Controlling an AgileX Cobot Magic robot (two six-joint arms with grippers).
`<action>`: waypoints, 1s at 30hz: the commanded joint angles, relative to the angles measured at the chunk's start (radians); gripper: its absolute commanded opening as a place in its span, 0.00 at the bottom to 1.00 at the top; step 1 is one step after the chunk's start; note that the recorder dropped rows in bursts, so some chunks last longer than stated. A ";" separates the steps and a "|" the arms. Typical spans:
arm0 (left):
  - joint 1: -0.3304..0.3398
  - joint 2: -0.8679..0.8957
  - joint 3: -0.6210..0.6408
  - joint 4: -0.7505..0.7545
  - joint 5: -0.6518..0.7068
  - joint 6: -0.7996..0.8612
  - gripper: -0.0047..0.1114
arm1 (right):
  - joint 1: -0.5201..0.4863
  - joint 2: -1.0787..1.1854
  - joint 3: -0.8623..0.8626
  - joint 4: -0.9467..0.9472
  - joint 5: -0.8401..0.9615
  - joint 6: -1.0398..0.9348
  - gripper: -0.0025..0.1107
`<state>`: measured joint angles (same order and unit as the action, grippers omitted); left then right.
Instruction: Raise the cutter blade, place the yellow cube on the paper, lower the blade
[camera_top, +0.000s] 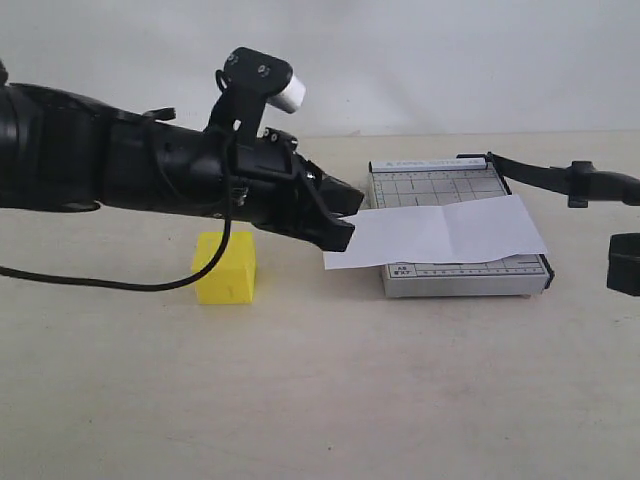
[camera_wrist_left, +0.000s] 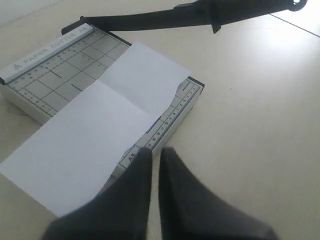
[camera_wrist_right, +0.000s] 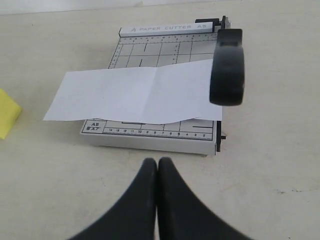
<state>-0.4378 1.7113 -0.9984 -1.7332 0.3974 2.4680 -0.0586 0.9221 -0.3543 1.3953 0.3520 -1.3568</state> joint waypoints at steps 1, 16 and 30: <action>-0.004 0.095 -0.083 -0.011 0.046 0.015 0.08 | 0.001 -0.005 0.005 0.003 -0.006 -0.003 0.02; -0.073 0.397 -0.336 -0.011 -0.058 0.026 0.08 | 0.001 -0.005 0.005 0.003 0.012 0.013 0.02; -0.073 0.514 -0.421 -0.011 -0.187 0.068 0.08 | 0.001 -0.005 0.005 0.003 0.004 0.013 0.02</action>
<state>-0.5074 2.2282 -1.4128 -1.7375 0.2100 2.5311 -0.0586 0.9221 -0.3543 1.3953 0.3544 -1.3452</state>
